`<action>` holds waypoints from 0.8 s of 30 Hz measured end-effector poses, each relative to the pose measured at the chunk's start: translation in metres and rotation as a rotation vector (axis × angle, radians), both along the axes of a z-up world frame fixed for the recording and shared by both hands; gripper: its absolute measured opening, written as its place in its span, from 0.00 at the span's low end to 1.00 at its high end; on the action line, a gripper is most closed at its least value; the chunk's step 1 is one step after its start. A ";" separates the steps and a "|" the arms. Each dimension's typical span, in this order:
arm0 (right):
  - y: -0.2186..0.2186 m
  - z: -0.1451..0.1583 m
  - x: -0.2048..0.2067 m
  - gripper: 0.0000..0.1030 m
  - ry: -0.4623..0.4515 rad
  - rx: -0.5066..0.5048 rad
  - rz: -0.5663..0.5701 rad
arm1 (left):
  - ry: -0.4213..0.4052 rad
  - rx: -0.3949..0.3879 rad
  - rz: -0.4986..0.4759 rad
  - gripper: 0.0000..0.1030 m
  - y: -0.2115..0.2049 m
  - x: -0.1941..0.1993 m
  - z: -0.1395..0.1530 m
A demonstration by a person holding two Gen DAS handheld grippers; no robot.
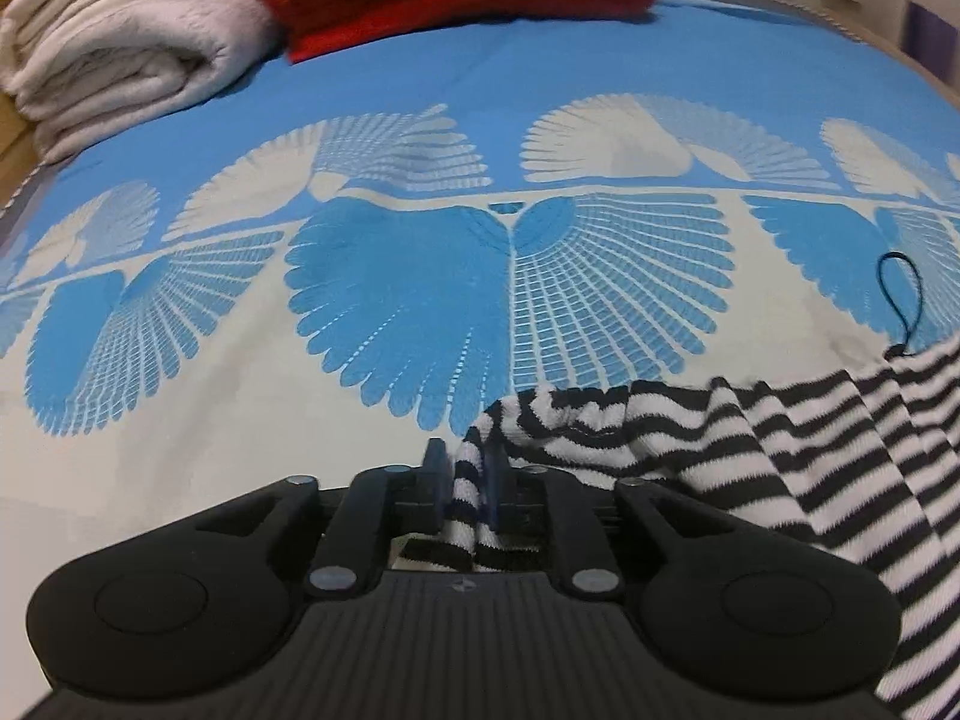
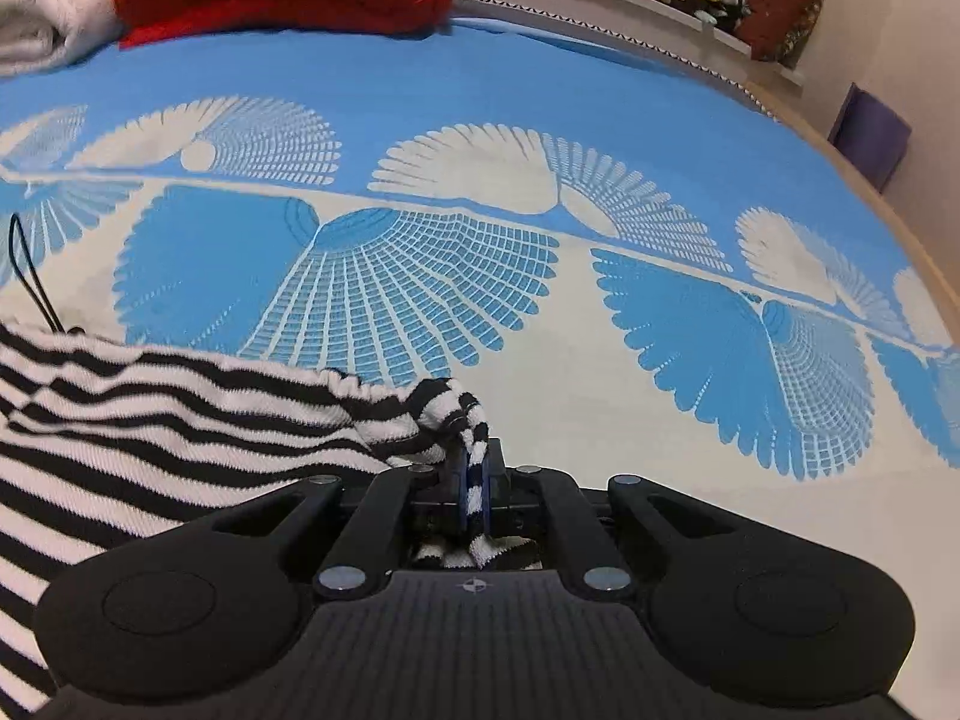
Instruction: Fold small clothes
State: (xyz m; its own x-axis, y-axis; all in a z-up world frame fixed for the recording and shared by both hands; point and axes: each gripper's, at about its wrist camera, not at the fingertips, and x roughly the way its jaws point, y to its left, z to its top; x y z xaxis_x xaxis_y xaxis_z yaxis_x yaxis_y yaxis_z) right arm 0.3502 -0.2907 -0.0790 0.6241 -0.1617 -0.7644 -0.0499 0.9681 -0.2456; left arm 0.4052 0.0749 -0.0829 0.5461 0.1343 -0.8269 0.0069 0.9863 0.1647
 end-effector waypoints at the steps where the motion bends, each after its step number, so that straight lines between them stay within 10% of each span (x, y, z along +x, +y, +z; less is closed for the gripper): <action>1: 0.000 0.001 -0.002 0.08 0.007 -0.007 0.004 | 0.008 0.013 0.017 0.27 -0.002 0.000 0.001; 5: -0.007 0.021 -0.013 0.29 0.030 0.000 -0.028 | 0.037 0.101 0.150 0.84 0.004 -0.009 0.016; 9: -0.035 0.072 -0.036 0.33 -0.009 0.199 -0.128 | 0.013 -0.004 0.235 0.84 0.016 -0.037 0.050; 18: -0.071 0.135 -0.143 0.41 -0.166 0.370 -0.132 | -0.203 -0.064 0.062 0.79 0.023 -0.129 0.153; 24: -0.104 0.115 -0.181 0.41 -0.149 0.414 -0.272 | -0.183 -0.146 0.116 0.58 0.038 -0.183 0.119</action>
State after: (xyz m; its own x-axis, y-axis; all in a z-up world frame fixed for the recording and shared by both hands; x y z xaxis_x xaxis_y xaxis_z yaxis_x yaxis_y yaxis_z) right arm 0.1688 -0.3950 0.0364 0.7083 -0.0363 -0.7050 0.2235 0.9588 0.1752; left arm 0.2220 0.1129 0.0362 0.6762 0.0913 -0.7310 -0.1248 0.9922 0.0085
